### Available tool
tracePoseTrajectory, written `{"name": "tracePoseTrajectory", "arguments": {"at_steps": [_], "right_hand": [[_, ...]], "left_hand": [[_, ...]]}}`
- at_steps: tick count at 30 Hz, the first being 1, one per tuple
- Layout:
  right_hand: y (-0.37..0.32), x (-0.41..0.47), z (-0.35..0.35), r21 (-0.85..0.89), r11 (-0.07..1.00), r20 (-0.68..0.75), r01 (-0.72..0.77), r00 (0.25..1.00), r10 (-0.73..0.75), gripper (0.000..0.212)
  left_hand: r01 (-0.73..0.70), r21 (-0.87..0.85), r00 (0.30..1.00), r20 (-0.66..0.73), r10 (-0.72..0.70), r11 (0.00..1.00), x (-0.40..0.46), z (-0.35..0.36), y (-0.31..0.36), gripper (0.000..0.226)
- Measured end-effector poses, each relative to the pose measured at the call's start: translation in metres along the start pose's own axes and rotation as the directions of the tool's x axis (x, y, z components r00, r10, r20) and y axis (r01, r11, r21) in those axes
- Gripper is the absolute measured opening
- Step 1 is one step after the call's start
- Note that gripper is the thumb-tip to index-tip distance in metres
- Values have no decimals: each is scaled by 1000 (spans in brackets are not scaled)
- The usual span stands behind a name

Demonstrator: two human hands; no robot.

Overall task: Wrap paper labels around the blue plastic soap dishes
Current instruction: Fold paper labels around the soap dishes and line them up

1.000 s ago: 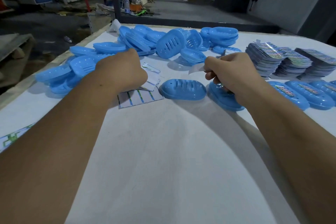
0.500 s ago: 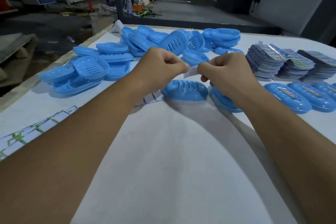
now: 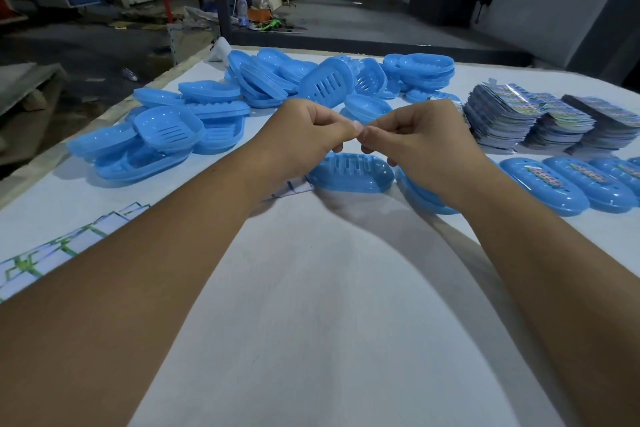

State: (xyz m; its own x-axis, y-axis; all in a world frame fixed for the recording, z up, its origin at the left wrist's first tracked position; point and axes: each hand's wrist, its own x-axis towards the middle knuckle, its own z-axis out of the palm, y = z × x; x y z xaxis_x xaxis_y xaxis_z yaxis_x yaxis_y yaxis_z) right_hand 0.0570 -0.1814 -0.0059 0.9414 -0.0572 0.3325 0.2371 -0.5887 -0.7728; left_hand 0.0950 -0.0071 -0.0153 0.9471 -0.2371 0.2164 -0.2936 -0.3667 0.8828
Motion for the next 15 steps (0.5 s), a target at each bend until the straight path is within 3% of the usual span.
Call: {"name": "tracePoseTrajectory", "arguments": {"at_steps": [4,8,15], "right_hand": [[3,2,-1,11,1000,-26,13,1000,-13,18],[11,9,-7,-17,996,-128,-92,988,89,25],[14,10,-7,-22,991,-82,-131,988,128,26]], "left_hand": [[74,-56,996,-49,-77,996,2,-1,-3,19],[107,-105,992,-62,-114,989,5,-1,-4,18],[141,-93,987,-65,-148,986,6,-1,-5,18]]}}
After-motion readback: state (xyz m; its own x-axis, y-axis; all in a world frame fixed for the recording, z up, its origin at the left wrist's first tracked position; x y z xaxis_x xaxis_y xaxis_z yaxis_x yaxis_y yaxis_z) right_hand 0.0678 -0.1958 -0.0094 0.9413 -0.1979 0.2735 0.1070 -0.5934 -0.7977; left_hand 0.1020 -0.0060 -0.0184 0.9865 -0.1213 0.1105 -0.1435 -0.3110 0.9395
